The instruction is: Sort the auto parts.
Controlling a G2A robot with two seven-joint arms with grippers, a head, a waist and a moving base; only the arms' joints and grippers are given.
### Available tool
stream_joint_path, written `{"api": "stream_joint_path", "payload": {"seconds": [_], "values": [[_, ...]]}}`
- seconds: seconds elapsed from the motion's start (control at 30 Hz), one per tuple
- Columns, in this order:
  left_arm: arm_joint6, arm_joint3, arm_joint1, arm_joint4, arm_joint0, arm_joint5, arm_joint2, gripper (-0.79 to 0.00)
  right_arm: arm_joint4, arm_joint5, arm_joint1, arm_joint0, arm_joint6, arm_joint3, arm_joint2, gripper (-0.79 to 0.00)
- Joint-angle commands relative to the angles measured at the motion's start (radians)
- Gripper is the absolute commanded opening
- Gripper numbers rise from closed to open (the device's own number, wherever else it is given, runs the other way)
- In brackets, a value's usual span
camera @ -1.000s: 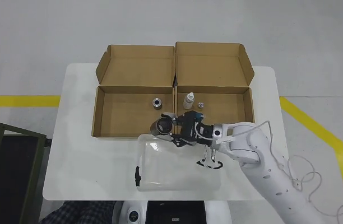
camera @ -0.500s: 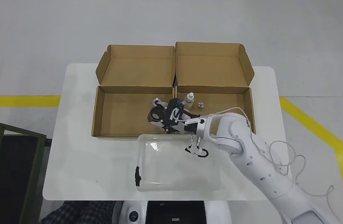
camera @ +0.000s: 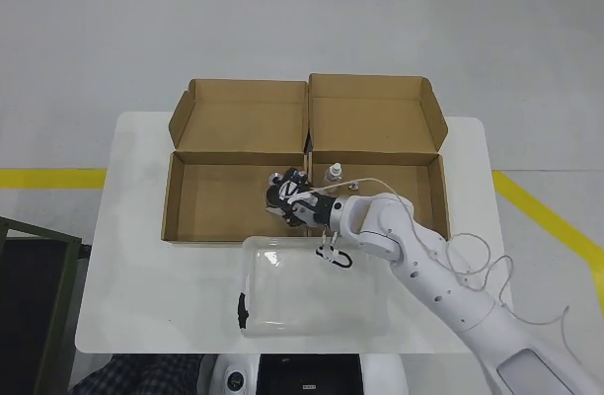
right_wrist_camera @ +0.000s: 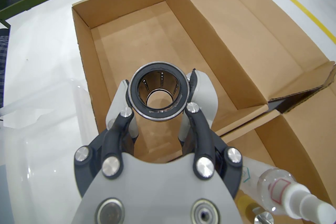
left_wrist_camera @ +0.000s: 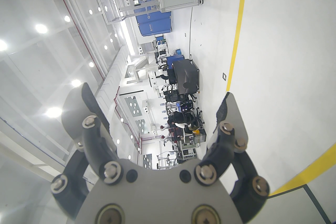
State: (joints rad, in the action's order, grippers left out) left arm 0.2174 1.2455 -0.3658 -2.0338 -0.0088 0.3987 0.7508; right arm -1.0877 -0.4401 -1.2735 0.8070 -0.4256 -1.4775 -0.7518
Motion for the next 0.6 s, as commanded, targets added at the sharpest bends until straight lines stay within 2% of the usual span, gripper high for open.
{"api": "stream_joint_path", "payload": {"seconds": [0.0, 0.47, 0.5, 0.57], "values": [[0.0, 0.0, 0.0, 0.0, 0.0, 0.0, 0.0, 0.0, -0.007, 0.008, -0.006, -0.009, -0.008, 0.017, 0.012, -0.785], [0.0, 0.0, 0.0, 0.0, 0.0, 0.0, 0.0, 0.0, -0.019, 0.016, -0.042, -0.046, -0.064, 0.085, 0.057, -0.782], [0.0, 0.0, 0.0, 0.0, 0.0, 0.0, 0.0, 0.0, -0.022, 0.015, -0.044, -0.048, -0.067, 0.086, 0.059, -0.736], [0.0, 0.0, 0.0, 0.0, 0.0, 0.0, 0.0, 0.0, -0.025, 0.015, -0.047, -0.049, -0.07, 0.09, 0.06, -0.708]]}}
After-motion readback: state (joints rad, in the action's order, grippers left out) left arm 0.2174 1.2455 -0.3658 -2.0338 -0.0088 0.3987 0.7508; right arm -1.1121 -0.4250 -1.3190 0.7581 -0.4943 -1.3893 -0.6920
